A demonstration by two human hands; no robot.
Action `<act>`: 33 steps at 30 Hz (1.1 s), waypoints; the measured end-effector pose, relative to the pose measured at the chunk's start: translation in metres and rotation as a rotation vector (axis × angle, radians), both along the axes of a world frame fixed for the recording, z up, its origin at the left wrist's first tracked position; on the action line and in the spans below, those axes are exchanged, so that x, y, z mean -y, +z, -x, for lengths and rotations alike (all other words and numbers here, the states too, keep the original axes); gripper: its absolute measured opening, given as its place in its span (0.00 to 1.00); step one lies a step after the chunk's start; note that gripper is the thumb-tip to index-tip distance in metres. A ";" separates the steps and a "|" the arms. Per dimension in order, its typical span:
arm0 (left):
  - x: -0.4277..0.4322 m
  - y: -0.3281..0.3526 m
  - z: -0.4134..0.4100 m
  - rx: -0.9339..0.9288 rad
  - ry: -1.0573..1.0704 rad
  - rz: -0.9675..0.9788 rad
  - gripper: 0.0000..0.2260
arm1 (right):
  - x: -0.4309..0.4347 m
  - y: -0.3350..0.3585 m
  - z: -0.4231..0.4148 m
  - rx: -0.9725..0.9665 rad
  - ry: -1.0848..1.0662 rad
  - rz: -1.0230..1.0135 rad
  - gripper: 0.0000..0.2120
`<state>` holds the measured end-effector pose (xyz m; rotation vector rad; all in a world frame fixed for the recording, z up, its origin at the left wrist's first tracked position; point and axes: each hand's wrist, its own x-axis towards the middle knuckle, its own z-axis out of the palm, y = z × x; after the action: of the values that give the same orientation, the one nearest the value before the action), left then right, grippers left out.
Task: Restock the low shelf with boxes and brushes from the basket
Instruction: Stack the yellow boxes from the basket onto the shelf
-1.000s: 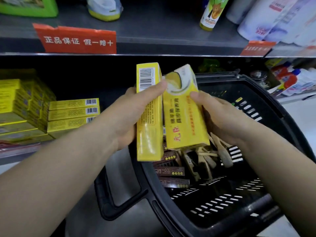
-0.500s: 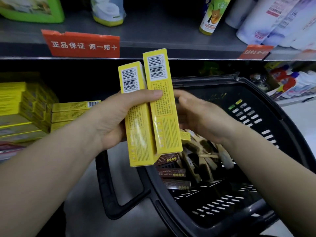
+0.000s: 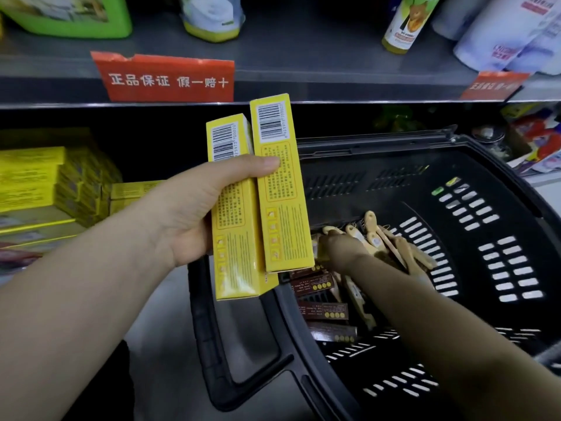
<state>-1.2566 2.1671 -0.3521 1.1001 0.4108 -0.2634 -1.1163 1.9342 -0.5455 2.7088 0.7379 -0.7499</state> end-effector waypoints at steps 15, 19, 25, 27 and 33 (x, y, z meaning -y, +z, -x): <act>-0.006 0.018 0.024 -0.012 0.078 0.067 0.10 | -0.040 0.225 0.061 -1.033 -0.684 -1.285 0.18; -0.017 0.019 0.055 -0.060 0.139 0.099 0.09 | -0.089 0.229 0.102 -0.766 -0.703 -1.272 0.38; -0.066 0.013 0.107 -0.085 0.199 0.050 0.10 | -0.142 0.227 0.132 -0.944 -0.643 -1.252 0.12; -0.088 0.009 0.122 -0.101 0.244 0.033 0.09 | -0.160 0.224 0.134 -1.052 -0.793 -1.241 0.16; -0.133 -0.003 0.146 -0.115 0.306 -0.020 0.12 | -0.211 0.208 0.144 -1.173 -0.705 -1.135 0.17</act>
<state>-1.4026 2.3002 -0.3552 1.0281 0.6781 -0.0519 -1.2600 2.1451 -0.3377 3.2206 0.3343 -2.9944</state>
